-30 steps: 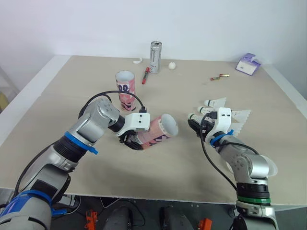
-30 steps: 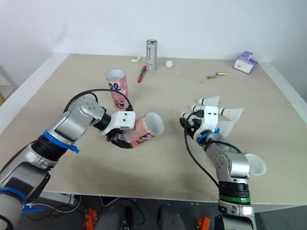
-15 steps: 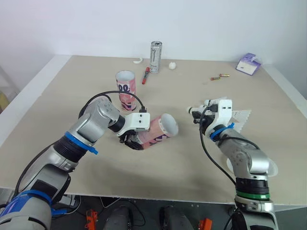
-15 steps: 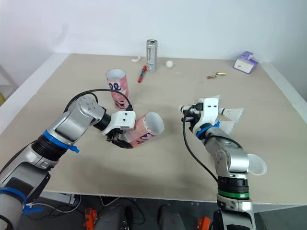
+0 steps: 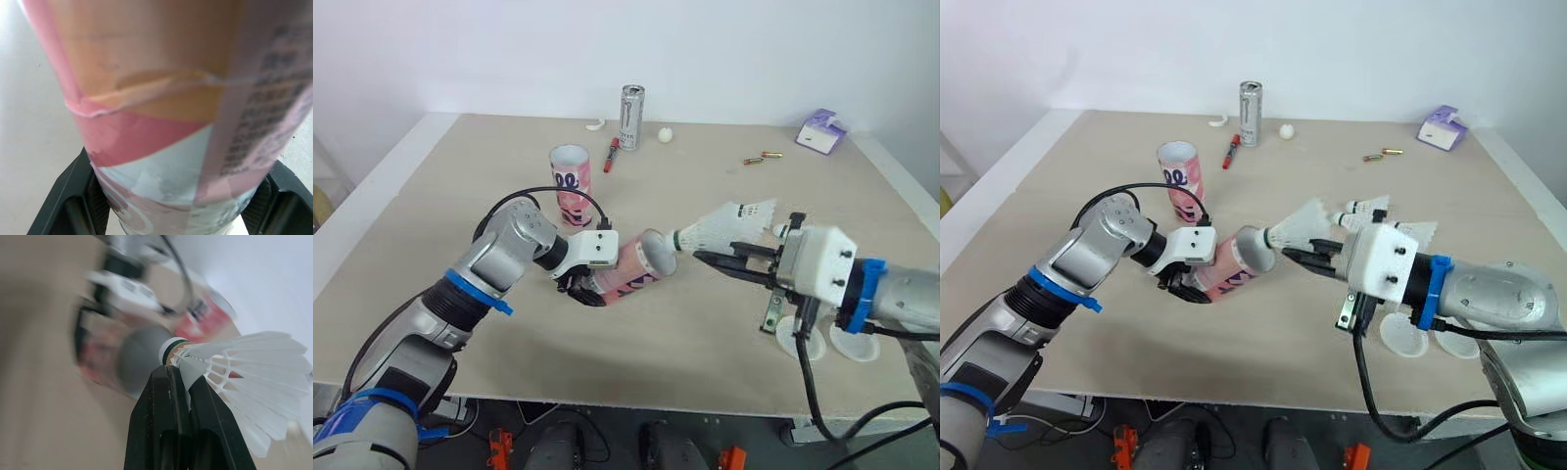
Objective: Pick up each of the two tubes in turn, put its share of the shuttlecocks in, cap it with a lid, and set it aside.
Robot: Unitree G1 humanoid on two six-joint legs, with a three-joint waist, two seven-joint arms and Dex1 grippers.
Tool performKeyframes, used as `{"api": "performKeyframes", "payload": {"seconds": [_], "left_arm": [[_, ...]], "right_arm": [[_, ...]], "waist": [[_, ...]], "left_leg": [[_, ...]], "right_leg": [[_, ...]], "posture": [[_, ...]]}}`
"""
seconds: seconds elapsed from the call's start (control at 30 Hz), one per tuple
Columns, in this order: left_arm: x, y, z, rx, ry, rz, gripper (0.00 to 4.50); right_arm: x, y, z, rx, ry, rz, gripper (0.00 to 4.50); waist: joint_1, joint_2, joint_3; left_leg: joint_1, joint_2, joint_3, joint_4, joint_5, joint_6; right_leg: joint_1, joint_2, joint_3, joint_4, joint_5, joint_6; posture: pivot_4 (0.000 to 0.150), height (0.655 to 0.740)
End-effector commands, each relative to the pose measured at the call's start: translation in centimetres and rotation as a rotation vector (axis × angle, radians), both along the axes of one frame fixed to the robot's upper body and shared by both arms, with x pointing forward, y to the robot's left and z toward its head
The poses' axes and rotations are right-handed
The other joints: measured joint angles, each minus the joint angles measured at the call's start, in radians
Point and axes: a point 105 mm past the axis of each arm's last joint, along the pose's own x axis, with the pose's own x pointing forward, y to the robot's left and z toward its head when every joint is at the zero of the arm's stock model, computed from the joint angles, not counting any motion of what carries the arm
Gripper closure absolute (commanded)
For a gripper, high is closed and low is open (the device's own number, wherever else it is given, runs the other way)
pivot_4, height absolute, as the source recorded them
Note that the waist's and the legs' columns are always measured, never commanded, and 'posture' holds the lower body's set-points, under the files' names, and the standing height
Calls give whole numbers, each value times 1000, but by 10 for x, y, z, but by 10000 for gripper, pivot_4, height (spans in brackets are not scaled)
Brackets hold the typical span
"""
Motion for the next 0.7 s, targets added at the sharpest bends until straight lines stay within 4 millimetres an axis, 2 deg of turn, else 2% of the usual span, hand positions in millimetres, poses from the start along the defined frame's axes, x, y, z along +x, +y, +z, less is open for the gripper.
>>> {"api": "performKeyframes", "payload": {"seconds": [0.03,0.47,0.57,0.7], "left_arm": [[-1,-2,-5,19,10,-15,15471],[-3,-2,-5,14,7,-10,15471],[-3,-3,-5,12,7,-9,15471],[-3,-3,-6,11,7,-9,15471]], "right_arm": [[1,2,3,-62,-66,30,44115],[18,13,-14,-154,-69,98,44115],[18,19,-12,-130,-52,119,34983],[17,20,-7,-90,-38,115,18367]], "waist": [[0,0,0],[2,0,0],[2,0,0],[3,0,0]], "left_leg": [[0,0,0,0,0,0],[-1,0,0,0,0,0],[0,0,0,0,0,0],[-1,0,0,0,0,0]], "right_leg": [[0,0,0,0,0,0],[-1,-1,0,0,0,-1],[-1,-1,0,0,0,-1],[-1,-1,0,0,0,-1]], "posture": [[1500,7400],[1500,7400],[1500,7400],[1500,7400]]}}
